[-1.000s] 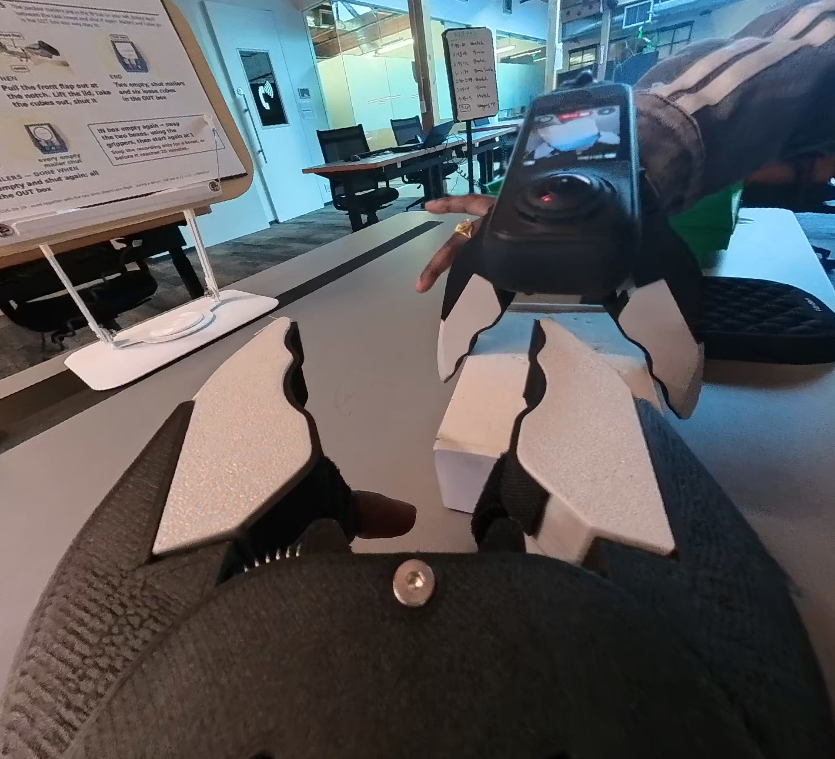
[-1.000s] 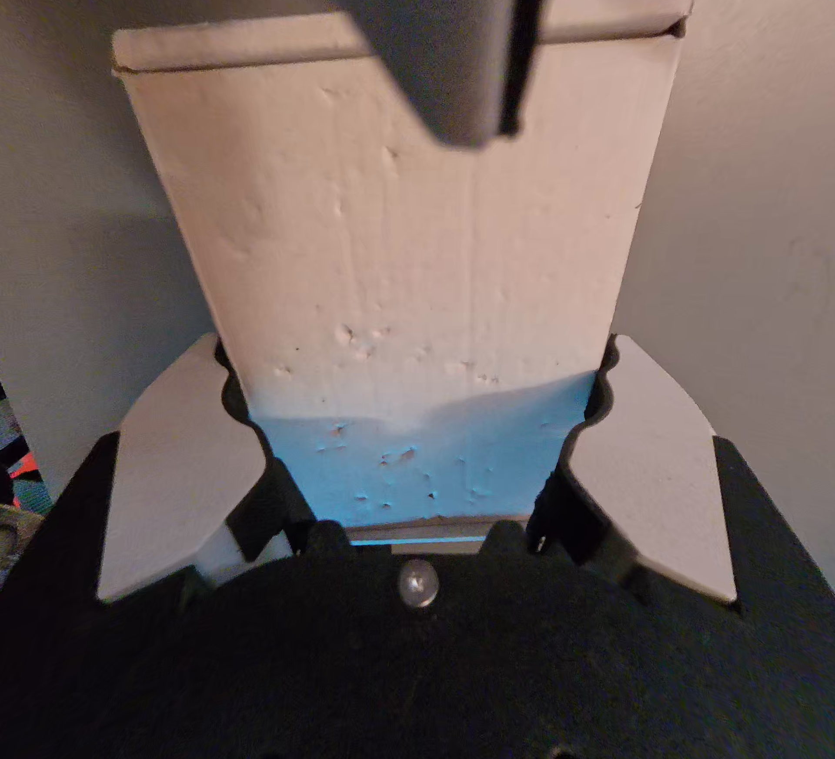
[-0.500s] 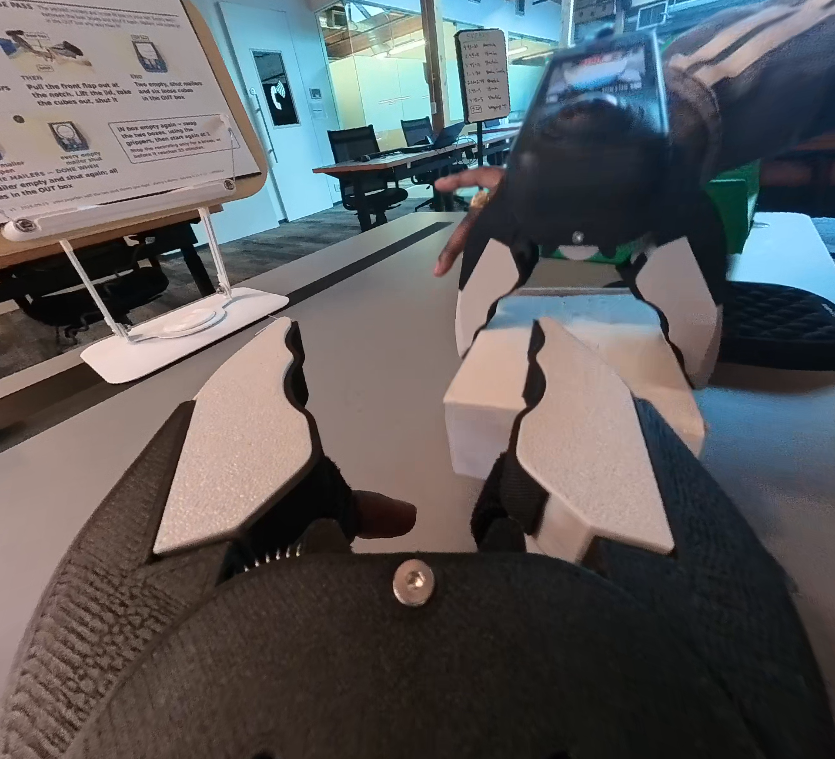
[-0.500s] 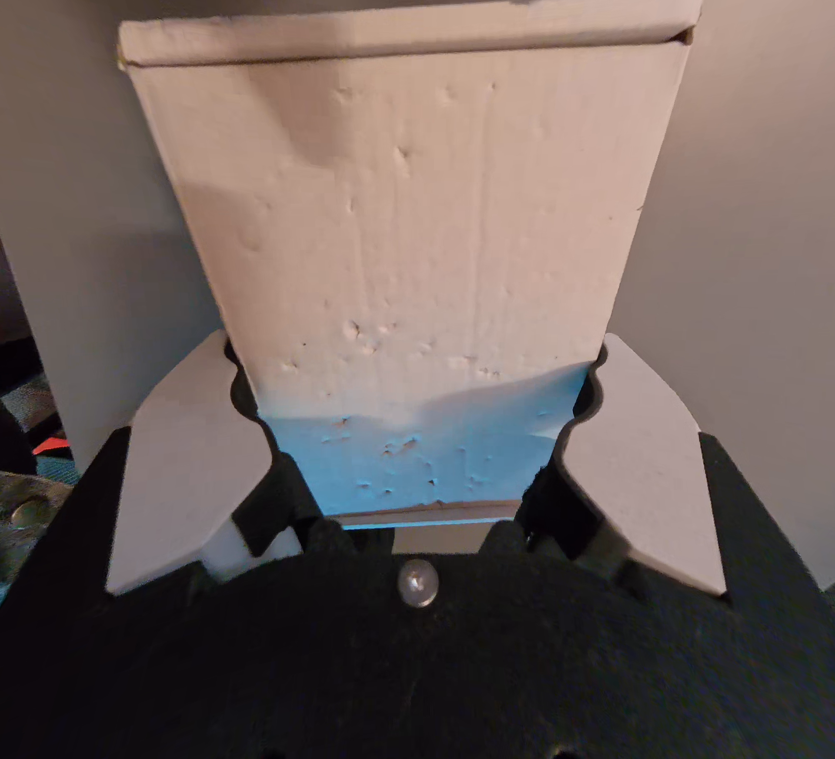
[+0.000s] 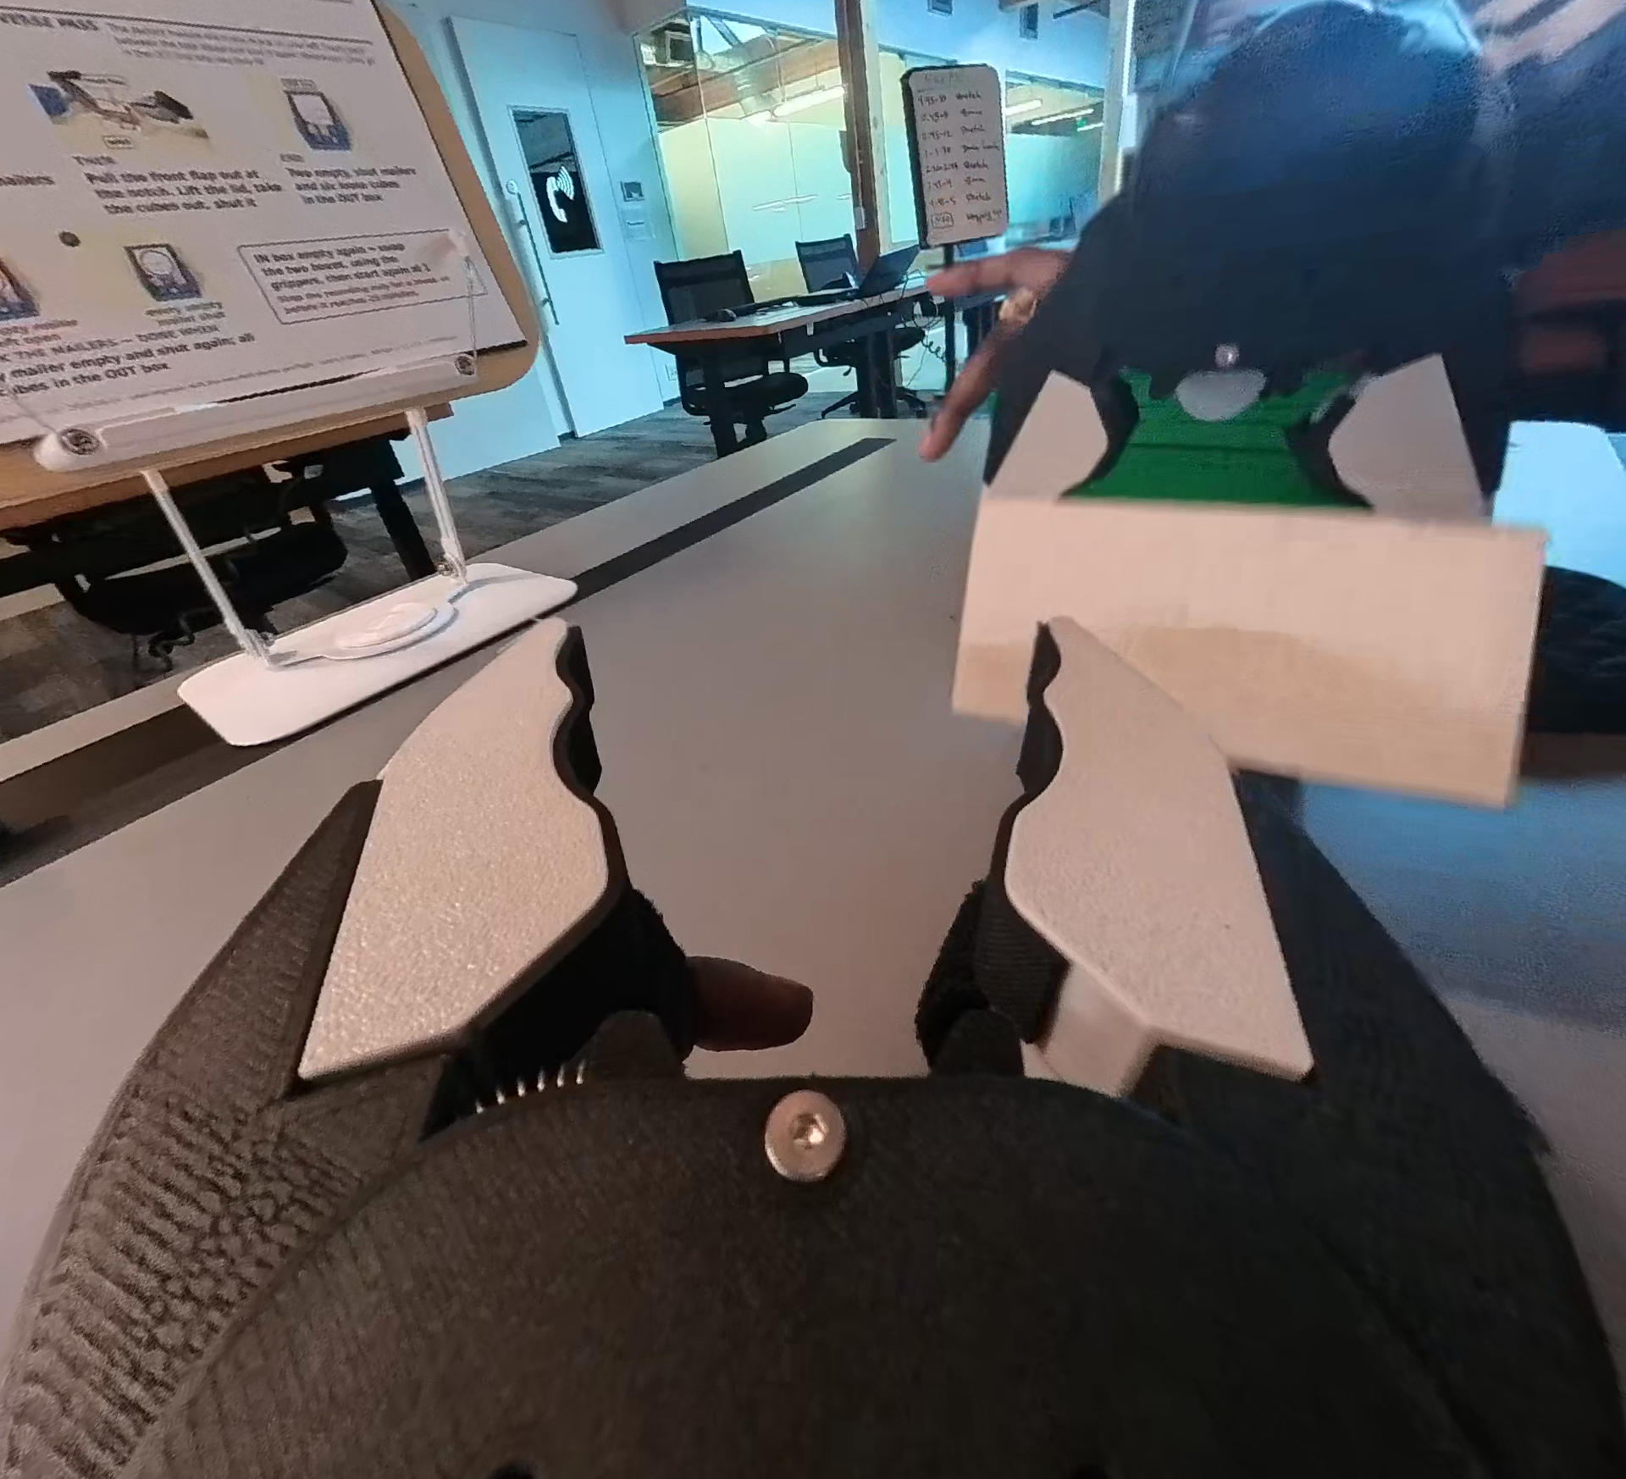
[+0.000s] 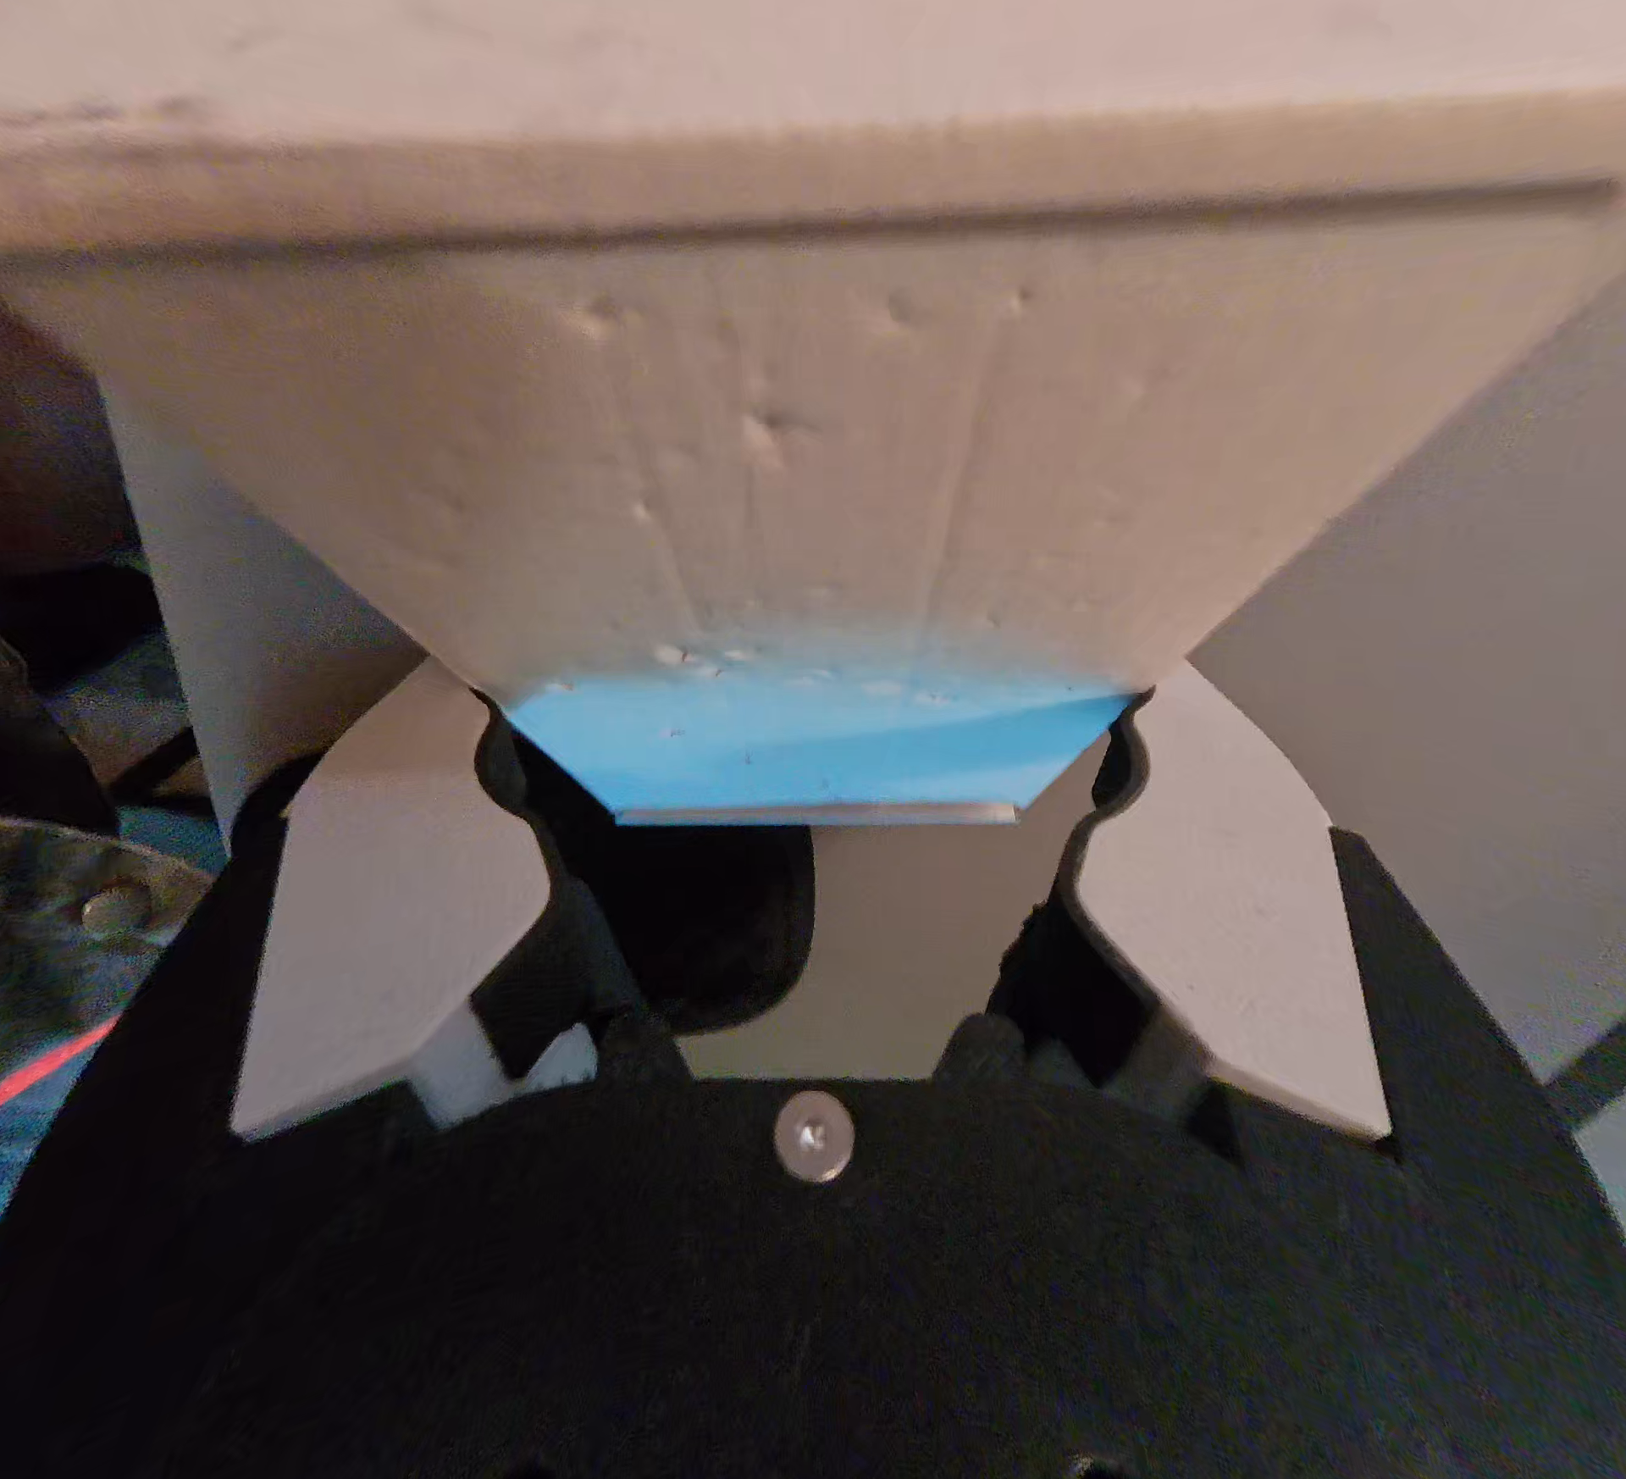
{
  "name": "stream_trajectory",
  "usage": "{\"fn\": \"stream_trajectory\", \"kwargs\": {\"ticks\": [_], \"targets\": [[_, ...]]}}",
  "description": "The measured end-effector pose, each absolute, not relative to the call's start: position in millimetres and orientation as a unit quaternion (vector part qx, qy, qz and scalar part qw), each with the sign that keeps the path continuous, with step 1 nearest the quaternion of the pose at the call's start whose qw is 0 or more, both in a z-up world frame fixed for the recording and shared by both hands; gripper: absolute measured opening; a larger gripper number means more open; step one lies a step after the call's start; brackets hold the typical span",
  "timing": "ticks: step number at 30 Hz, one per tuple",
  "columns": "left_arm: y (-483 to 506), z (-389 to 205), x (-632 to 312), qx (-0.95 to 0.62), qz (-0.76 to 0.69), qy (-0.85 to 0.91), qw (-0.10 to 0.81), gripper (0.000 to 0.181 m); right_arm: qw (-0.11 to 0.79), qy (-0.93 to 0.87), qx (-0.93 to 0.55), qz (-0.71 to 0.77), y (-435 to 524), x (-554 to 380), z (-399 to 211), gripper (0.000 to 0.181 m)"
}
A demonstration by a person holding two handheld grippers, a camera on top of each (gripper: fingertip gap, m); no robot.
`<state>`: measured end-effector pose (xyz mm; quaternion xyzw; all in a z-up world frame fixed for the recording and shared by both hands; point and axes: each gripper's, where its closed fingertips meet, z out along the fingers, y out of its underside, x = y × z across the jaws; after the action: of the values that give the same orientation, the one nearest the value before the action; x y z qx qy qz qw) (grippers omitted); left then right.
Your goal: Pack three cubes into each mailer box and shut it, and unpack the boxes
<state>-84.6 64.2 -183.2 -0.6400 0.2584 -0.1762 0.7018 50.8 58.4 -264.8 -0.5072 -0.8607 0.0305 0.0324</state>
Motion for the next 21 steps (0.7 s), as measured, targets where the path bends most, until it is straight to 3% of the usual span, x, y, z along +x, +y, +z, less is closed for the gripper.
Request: {"fn": "stream_trajectory", "kwargs": {"ticks": [11, 13, 21], "targets": [[54, -189, -70, -0.633, -0.183, 0.314, 0.684, 0.094, 0.073, -0.856, -0.5, 0.11, 33, 7, -292, 0.13], [56, -186, -74, -0.634, -0.188, 0.3, 0.688, 0.094, 0.063, -0.848, -0.512, 0.123, 28, 5, -293, 0.143], [57, -181, -77, -0.63, -0.185, 0.288, 0.697, 0.094, 0.036, -0.858, -0.508, 0.065, 28, 2, -302, 0.146]]}}
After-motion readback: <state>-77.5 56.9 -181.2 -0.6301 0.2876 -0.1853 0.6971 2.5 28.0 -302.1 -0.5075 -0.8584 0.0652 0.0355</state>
